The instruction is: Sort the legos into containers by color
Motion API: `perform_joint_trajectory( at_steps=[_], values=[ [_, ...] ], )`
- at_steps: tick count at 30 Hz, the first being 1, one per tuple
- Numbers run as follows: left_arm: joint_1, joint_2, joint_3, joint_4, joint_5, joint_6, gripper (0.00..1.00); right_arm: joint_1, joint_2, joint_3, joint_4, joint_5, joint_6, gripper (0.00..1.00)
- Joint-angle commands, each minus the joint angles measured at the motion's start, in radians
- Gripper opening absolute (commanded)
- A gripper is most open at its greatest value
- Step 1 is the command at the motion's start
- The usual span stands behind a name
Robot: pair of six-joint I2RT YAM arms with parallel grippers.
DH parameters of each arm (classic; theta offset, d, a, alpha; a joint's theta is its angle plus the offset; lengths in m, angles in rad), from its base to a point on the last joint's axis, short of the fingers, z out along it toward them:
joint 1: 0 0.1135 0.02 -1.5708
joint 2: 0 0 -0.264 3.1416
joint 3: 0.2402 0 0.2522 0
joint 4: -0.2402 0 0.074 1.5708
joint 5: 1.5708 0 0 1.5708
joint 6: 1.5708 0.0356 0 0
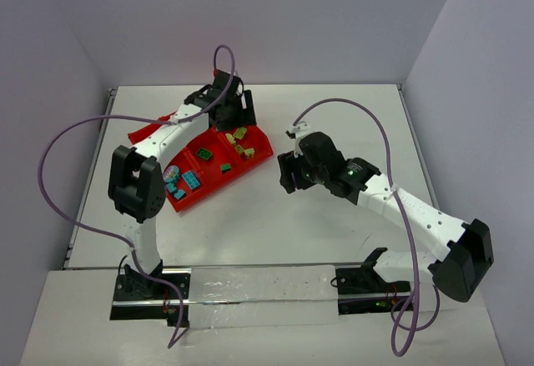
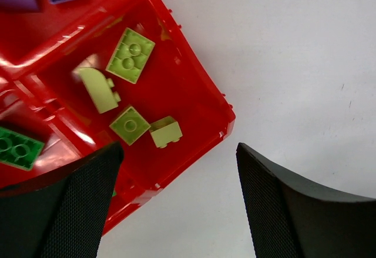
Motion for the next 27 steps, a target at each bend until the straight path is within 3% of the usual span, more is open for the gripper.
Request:
perform_joint_trajectory(
  at_steps=[1, 9, 15, 19, 27],
  values=[
    [0.015, -0.181, 0.065, -0.049, -0.132, 0.047, 0.85, 0.0, 0.03, 0.062, 0.067, -0.024, 0.019, 0.36],
    [0.225, -0.43, -0.077, -0.118, -0.157, 0.042, 0.87, 0.039, 0.159, 0.153, 0.121, -0.054, 0.067, 0.36],
    [0.33, -0.505, -0.141, -0.149, -0.137, 0.011, 0.88, 0.058, 0.292, 0.292, 0.124, -0.009, 0.094, 0.36],
    [0.359, -0.53, -0.185, -0.154, -0.13, -0.007, 0.88, 0.054, 0.473, 0.52, 0.079, 0.11, 0.117, 0.37],
    [0.373, -0.599, -0.253, -0.151, -0.132, -0.031, 0.88, 0.024, 0.921, 1.147, -0.047, 0.23, 0.112, 0.4]
  ],
)
